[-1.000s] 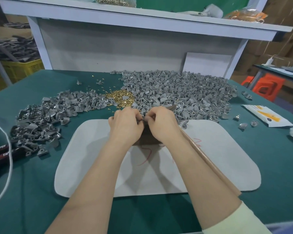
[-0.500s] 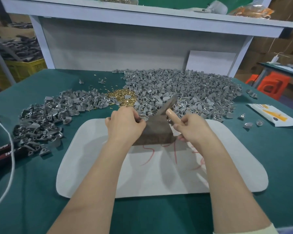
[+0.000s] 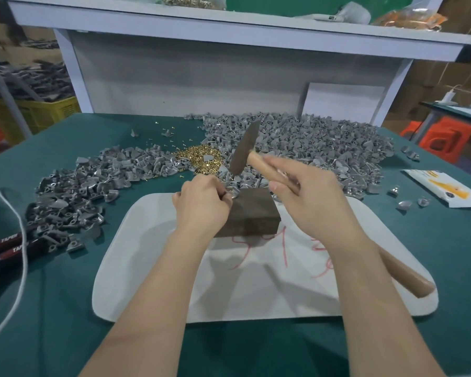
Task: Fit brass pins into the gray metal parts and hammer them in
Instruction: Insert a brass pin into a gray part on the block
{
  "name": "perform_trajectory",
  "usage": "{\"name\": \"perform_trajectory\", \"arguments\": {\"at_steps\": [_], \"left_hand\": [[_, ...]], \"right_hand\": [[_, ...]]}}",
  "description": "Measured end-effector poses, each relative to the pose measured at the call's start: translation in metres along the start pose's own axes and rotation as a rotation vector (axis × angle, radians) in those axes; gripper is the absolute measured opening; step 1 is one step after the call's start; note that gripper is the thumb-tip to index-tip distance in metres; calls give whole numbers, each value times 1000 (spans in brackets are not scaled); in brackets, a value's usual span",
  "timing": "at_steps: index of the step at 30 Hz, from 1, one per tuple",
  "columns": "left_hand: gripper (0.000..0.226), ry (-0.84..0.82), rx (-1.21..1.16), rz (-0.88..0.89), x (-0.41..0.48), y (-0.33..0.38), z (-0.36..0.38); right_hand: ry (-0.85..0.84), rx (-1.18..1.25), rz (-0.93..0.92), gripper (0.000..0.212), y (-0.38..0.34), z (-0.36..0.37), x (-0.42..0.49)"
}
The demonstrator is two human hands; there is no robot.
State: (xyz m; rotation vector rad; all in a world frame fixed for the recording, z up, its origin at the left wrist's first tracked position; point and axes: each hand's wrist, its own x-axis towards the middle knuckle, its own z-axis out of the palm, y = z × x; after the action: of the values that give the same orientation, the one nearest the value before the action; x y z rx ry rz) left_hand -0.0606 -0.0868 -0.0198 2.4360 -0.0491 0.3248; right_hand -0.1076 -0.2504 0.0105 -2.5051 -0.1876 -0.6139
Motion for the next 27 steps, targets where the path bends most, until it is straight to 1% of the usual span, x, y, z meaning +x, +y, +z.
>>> {"name": "perform_trajectory", "arguments": {"at_steps": [2,3,5,7,8,9,12,13,15,17,19,22,24,27], "left_hand": [[25,-19,-25,-32,1,0,-1],[29,-25,-32,-43,1,0,-1],[29,-19,-42,-49,1,0,0],[24,-2,-47,-38,1,-1,0],[23,6,-49,-33,1,-1,1],[25,9,-49,-31,1,-1,1],[33,-1,-38,-35,1,0,-1],[34,-4,-36,-36,1,0,-1],[30,-6,-41,-37,1,0,0],[20,-1,-42,-25,1,0,1],[17,3,-25,-17,1,0,1],[16,-22,-12,10,1,2,0],[15,-66,-7,44,1,5,-1],[16,-113,6,82,-1,10,1]], "right_hand": [[-102,-74,11,42,-1,1,-1],[-119,-99,17,42,-1,1,-2],[-69,-112,18,41,-3,-2,-3],[46,-52,4,41,-6,-4,-3],[75,-29,-8,41,-7,-5,-3],[60,-31,-19,41,-8,-5,-3],[-108,-108,13,43,-9,0,-6],[-113,-133,29,43,-8,1,-6],[-52,-157,31,42,-9,0,-7],[53,-75,19,44,-12,-2,-8],[124,-1,-4,49,-15,-2,-7],[47,-92,23,55,-16,8,-3],[-9,-138,92,46,-15,17,-2],[-51,-167,157,25,-14,29,-1]]}}
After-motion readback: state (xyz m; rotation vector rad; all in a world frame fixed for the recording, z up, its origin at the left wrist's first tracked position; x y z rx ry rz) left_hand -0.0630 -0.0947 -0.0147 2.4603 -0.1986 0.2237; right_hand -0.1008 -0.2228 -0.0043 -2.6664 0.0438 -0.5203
